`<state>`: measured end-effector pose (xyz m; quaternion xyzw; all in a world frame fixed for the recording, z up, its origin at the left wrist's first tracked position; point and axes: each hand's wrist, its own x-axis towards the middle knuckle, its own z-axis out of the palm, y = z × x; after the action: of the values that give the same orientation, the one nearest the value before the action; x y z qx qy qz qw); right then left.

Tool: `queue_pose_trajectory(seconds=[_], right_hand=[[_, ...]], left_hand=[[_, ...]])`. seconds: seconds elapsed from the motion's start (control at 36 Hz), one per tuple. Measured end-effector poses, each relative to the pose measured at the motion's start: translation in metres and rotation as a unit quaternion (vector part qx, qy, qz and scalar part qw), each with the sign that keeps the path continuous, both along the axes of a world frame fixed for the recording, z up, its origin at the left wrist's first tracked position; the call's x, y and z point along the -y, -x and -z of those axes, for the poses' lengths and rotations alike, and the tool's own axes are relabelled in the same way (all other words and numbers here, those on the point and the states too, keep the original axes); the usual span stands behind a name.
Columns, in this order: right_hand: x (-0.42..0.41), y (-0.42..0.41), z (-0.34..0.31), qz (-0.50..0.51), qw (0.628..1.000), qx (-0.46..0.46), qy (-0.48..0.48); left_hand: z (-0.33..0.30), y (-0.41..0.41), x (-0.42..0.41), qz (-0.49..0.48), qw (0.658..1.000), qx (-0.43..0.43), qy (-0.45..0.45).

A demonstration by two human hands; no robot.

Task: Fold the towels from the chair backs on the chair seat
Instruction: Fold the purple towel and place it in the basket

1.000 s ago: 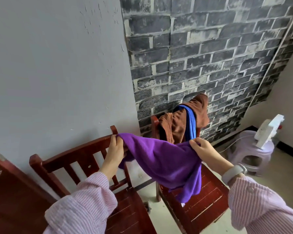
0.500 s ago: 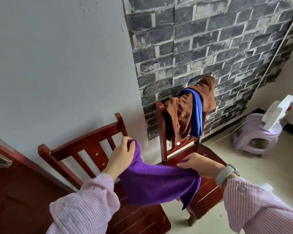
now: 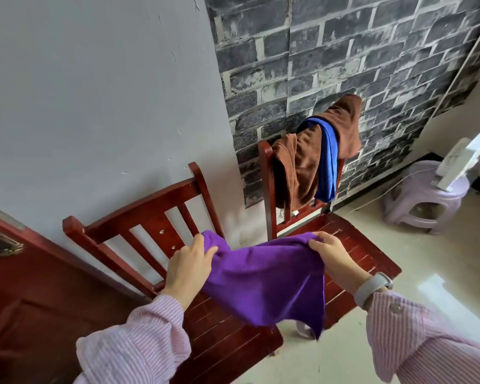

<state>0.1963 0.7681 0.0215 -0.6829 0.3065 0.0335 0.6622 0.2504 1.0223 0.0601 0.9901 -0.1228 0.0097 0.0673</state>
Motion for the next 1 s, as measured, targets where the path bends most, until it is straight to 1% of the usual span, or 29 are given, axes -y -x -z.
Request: queue_pose_trajectory(seconds=[0.06,0.14,0.17,0.22,0.28,0.36,0.42,0.5,0.56,0.64,0.69,0.75,0.83,0.89,1.0], right_hand=[[-0.004,0.002,-0.005,-0.02,0.997,-0.004,-0.075],[-0.012,0.007,-0.012,-0.11,0.988,-0.029,-0.108],[-0.015,0.009,-0.013,-0.133,0.985,-0.036,-0.104],[-0.02,0.009,-0.01,-0.15,0.986,-0.04,-0.066],[-0.024,0.007,-0.008,-0.133,0.99,-0.047,-0.014],[-0.024,0.005,-0.003,-0.073,0.995,-0.049,0.04],[-0.018,0.005,0.0,-0.016,0.996,-0.044,0.07],[-0.006,0.007,0.007,0.059,0.993,-0.032,0.099],[0.004,0.008,0.013,0.095,0.99,-0.017,0.106],[0.014,0.011,0.022,0.14,0.987,-0.003,0.081],[0.019,0.013,0.023,0.162,0.985,0.002,0.058],[0.025,0.014,0.02,0.163,0.986,0.01,0.019],[0.032,0.011,0.014,0.127,0.992,0.016,-0.013],[0.035,0.007,0.008,0.109,0.994,0.026,0.001],[0.042,-0.005,-0.001,0.093,0.99,0.041,0.102]], left_hand=[[0.002,-0.001,-0.002,0.005,0.996,-0.02,0.083],[0.003,-0.005,-0.002,-0.03,0.966,-0.112,0.23],[0.001,-0.005,0.0,-0.045,0.951,-0.149,0.266],[0.001,-0.006,0.003,-0.067,0.92,-0.192,0.335],[0.001,-0.004,0.004,-0.08,0.893,-0.226,0.382],[0.002,-0.004,0.005,-0.099,0.856,-0.256,0.438],[0.0,-0.006,0.003,-0.105,0.853,-0.253,0.444],[0.001,-0.01,-0.009,-0.106,0.873,-0.239,0.412],[0.004,-0.012,-0.019,-0.108,0.88,-0.233,0.4],[0.006,-0.014,-0.034,-0.132,0.874,-0.218,0.414],[0.006,-0.017,-0.043,-0.153,0.855,-0.214,0.446],[0.008,-0.018,-0.05,-0.157,0.845,-0.219,0.462],[0.011,-0.017,-0.05,-0.149,0.848,-0.203,0.466],[0.01,-0.018,-0.048,-0.147,0.853,-0.172,0.471],[0.008,-0.028,-0.053,-0.15,0.87,-0.116,0.455]])
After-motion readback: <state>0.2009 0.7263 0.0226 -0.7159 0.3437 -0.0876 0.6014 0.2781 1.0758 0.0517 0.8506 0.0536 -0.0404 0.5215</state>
